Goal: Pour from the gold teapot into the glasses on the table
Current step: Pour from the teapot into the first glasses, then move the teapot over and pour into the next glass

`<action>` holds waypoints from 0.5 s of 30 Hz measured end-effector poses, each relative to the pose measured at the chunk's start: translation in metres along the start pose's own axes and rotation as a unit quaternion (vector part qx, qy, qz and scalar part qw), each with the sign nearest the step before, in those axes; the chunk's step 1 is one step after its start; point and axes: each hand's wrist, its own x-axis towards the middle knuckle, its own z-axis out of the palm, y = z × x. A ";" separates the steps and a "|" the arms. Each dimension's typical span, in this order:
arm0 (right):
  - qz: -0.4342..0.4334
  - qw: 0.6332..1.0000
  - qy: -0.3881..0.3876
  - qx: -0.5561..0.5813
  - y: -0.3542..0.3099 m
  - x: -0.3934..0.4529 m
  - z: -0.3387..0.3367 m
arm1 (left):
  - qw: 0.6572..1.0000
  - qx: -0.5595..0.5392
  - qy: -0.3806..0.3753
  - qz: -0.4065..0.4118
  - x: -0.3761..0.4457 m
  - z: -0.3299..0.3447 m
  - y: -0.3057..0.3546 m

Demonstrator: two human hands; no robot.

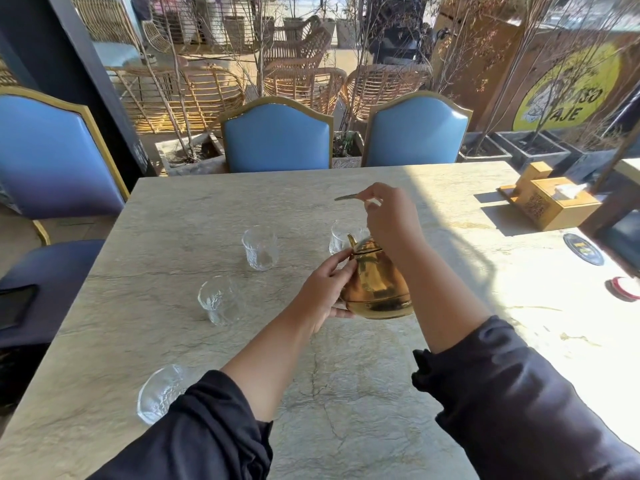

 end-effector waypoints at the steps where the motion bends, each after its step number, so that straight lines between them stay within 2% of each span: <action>1: 0.009 1.000 0.006 0.008 0.002 -0.005 0.000 | 1.000 0.007 -0.002 0.003 0.000 -0.001 -0.001; 8: 0.019 0.996 0.051 0.071 0.016 -0.032 0.007 | 0.999 0.036 -0.019 0.036 -0.007 -0.013 -0.011; 15: -0.034 0.994 0.012 0.100 0.009 -0.044 0.026 | 0.997 0.040 0.029 0.060 -0.021 -0.040 -0.034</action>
